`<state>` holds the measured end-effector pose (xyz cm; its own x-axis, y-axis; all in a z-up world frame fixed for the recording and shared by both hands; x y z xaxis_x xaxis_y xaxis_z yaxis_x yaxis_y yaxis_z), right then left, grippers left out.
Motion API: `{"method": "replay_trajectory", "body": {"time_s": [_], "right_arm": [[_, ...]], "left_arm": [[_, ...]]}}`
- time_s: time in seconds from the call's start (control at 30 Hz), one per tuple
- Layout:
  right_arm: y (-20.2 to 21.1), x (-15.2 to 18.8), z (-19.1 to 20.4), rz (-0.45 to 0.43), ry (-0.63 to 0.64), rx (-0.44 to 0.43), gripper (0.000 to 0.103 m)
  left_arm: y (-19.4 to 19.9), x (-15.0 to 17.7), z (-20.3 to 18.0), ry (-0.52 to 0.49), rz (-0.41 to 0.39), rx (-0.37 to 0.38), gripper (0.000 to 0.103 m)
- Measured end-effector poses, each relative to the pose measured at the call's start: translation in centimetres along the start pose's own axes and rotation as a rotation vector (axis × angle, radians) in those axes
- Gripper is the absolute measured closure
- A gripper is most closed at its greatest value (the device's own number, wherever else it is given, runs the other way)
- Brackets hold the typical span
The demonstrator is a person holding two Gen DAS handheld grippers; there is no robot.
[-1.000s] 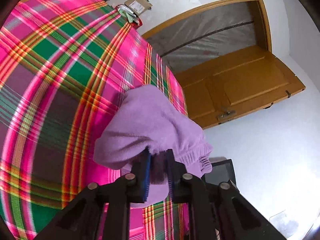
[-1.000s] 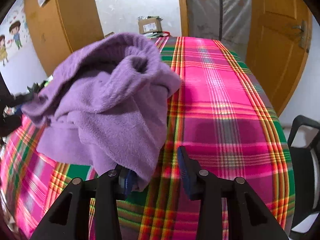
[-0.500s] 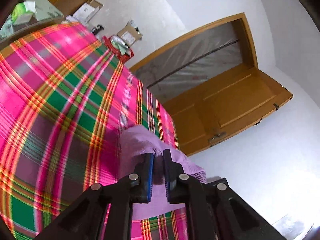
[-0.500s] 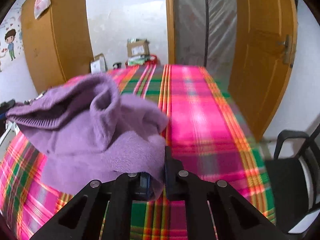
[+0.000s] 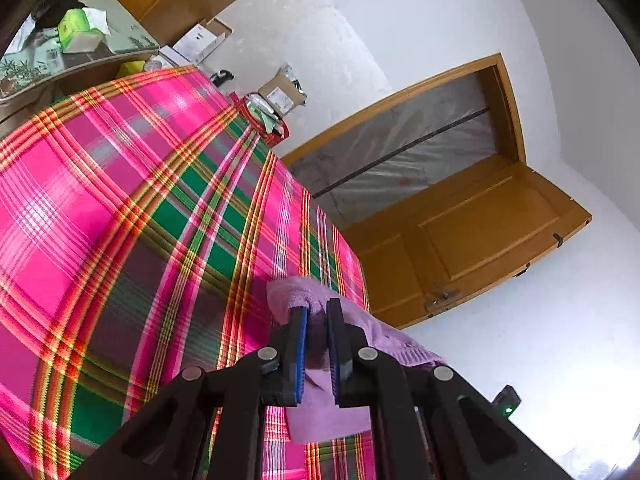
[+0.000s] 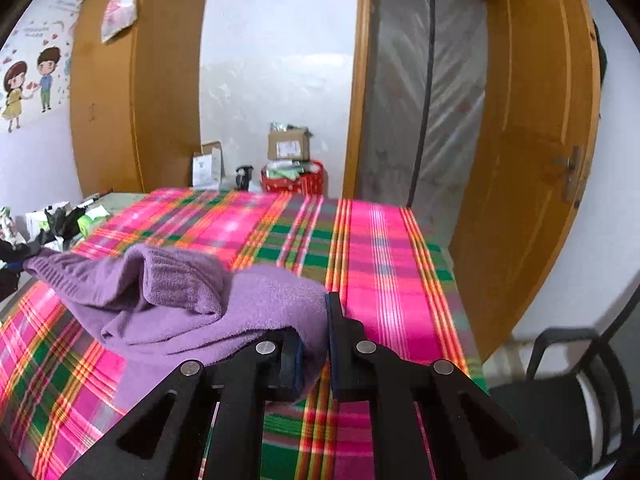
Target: Fold clothes
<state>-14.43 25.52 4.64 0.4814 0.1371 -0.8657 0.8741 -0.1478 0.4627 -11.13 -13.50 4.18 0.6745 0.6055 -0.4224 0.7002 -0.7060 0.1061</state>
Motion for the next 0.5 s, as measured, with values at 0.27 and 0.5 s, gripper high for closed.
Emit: {"method": "replay_trajectory", "body": {"time_s": [0.27, 0.5], "right_arm": [[2.1, -3.1, 0.9, -0.093, 0.080, -0.003, 0.093], [0.8, 0.3, 3.0, -0.017, 0.164, -0.075, 0.093]], "left_arm": [[3.5, -0.7, -1.8, -0.043, -0.064, -0.005, 0.093], [5.4, 1.2, 0.3, -0.035, -0.032, -0.088, 0.093]]}}
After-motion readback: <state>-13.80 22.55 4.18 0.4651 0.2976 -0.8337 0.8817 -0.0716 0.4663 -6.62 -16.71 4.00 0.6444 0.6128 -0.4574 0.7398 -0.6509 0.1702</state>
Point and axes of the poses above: each gripper's, at about its wrist camera, not at the fingertips, and y roughly against the way its jaws point, z to its left, x to its underside, the point moved 7 cm from there along -y, roughly the way its jaws point, and after that the axes turned 14 degrees about x, right-handed, at the moved point
